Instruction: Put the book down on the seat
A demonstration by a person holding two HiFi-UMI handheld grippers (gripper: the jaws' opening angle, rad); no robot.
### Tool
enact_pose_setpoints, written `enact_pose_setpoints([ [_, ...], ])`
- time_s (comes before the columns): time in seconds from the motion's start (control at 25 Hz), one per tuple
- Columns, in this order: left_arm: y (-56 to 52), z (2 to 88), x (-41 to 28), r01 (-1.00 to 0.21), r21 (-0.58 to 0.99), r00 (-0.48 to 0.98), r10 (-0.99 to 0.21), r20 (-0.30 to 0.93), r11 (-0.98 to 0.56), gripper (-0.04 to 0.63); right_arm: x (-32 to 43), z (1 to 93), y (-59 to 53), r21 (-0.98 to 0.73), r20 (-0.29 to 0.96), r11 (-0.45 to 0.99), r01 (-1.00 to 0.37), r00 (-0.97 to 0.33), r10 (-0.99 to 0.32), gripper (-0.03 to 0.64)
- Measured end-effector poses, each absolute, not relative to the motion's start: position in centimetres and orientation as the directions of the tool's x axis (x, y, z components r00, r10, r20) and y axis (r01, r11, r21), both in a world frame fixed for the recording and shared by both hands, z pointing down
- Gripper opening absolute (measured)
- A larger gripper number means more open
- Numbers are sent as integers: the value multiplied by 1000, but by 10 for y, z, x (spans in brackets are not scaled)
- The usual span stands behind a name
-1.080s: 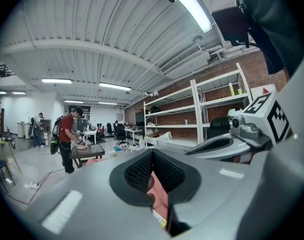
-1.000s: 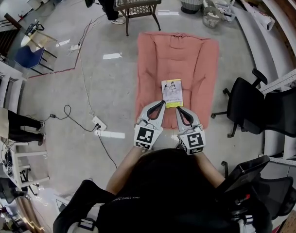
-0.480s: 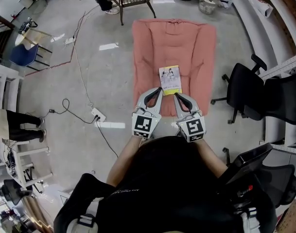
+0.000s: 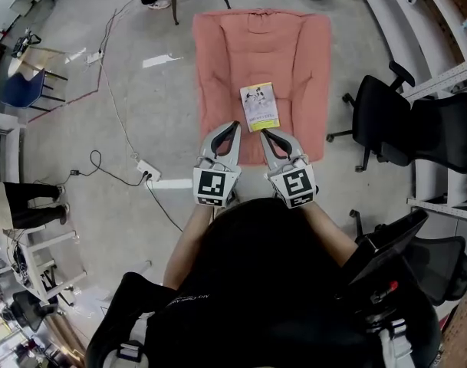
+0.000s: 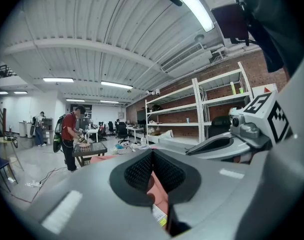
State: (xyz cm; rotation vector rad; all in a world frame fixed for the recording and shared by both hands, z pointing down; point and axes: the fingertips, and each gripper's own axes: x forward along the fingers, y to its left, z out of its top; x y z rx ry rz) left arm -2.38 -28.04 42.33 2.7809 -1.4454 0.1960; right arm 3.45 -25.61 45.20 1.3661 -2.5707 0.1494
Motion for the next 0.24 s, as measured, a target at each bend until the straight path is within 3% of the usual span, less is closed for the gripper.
enact_pose_setpoints([
  [0.24, -277, 436, -39, -817, -40, 567, -814, 127, -575, 2, 16, 463, -256, 8, 265, 567, -824, -545, -795, 9],
])
